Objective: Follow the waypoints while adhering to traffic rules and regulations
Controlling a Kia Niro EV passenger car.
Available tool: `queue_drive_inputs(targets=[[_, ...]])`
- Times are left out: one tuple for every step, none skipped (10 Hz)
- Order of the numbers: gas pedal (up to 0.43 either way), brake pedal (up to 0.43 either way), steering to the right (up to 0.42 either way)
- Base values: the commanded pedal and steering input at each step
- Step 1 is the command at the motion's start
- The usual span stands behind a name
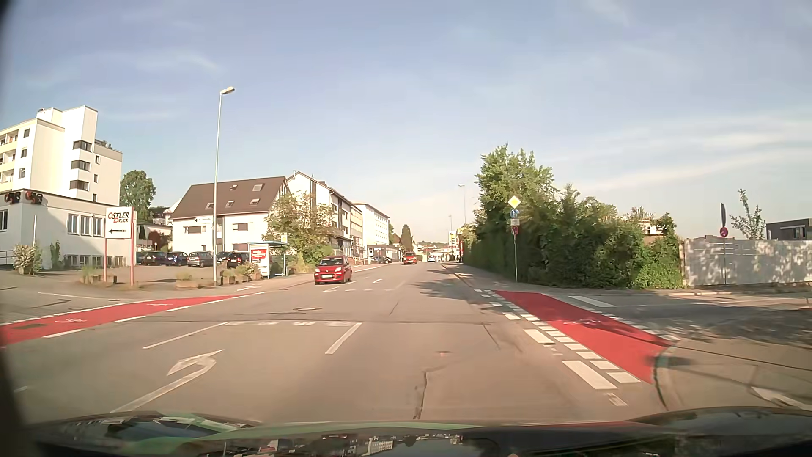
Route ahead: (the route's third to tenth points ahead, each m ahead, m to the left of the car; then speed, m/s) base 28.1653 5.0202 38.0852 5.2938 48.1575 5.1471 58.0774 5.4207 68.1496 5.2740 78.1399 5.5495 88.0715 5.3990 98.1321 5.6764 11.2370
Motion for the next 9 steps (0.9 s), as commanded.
queue_drive_inputs(targets=[[0.169,0.000,-0.008],[0.169,0.000,-0.008],[0.177,0.000,-0.004],[0.177,0.000,-0.002],[0.157,0.000,-0.003],[0.157,0.000,-0.004],[0.150,0.000,-0.004],[0.138,0.000,-0.004],[0.138,0.000,-0.004]])
